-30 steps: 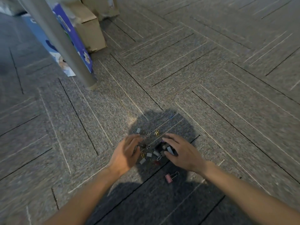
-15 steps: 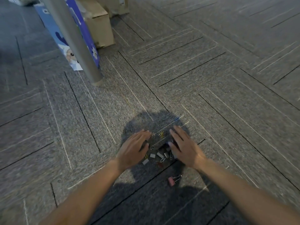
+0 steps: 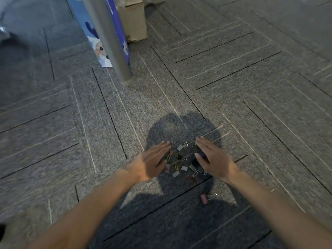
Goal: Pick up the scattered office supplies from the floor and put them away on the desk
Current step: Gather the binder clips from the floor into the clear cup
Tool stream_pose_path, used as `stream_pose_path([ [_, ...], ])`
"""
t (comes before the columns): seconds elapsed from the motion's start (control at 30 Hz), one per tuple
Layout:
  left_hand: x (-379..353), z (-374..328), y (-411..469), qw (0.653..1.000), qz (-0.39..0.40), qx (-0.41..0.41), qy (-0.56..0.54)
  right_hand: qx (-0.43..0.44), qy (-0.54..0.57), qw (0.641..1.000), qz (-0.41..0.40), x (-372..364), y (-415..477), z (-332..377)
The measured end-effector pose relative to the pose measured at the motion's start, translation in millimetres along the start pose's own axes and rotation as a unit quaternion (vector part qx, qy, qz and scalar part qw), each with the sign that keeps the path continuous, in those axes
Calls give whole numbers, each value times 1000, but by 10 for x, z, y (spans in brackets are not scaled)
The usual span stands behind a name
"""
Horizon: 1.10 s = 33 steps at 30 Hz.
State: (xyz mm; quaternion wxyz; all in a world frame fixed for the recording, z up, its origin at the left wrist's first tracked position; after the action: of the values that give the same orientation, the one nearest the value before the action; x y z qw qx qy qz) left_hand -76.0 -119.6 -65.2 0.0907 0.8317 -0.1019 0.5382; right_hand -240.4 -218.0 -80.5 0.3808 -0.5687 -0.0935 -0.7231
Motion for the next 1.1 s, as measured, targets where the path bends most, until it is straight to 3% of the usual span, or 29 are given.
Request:
stream_pose_path([
  [0.1,43,-115,-75,997,-47,-43,-43,27,12,999,-12,75,-176,77],
  [0.2,107,-87,-110,996,-61,-40,-43,86,-48,995,-14,84,-365,103],
  [0.27,79,34,-179,999,-30,6,-23,84,-99,991,38,-13,-459,32],
  [0.37,-105,59,-317,995,96,30,31,85,-167,976,114,-162,-631,23],
  [0.47,-290,-22,-411,982,178,56,35,80,-190,971,123,-196,-653,39],
  [0.6,-437,-276,-326,981,190,47,19,47,-117,988,91,-152,-425,30],
  [0.7,-484,-491,-224,987,160,20,0,29,-46,998,36,82,-343,-24],
  [0.8,-464,-645,-105,994,109,-5,19,27,-53,998,23,244,-442,-259],
  [1.0,-556,-662,260,991,90,68,67,58,-131,986,83,15,-522,-307],
  [1.1,-496,-662,428,990,49,62,117,70,-75,994,25,34,-403,-186],
])
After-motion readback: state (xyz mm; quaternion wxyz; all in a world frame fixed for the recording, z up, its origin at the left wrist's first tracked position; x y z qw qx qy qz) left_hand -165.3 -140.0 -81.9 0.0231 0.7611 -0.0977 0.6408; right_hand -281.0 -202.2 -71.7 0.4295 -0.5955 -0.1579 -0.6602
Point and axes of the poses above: each hand's wrist, its own y-axis towards the middle knuckle, its own x-axis out of the back of the hand, z = x × y, the point moved 8 cm from there along y, towards the middle knuckle, and after that the axes turned 8 degrees about -x, right-handed, at the moved point
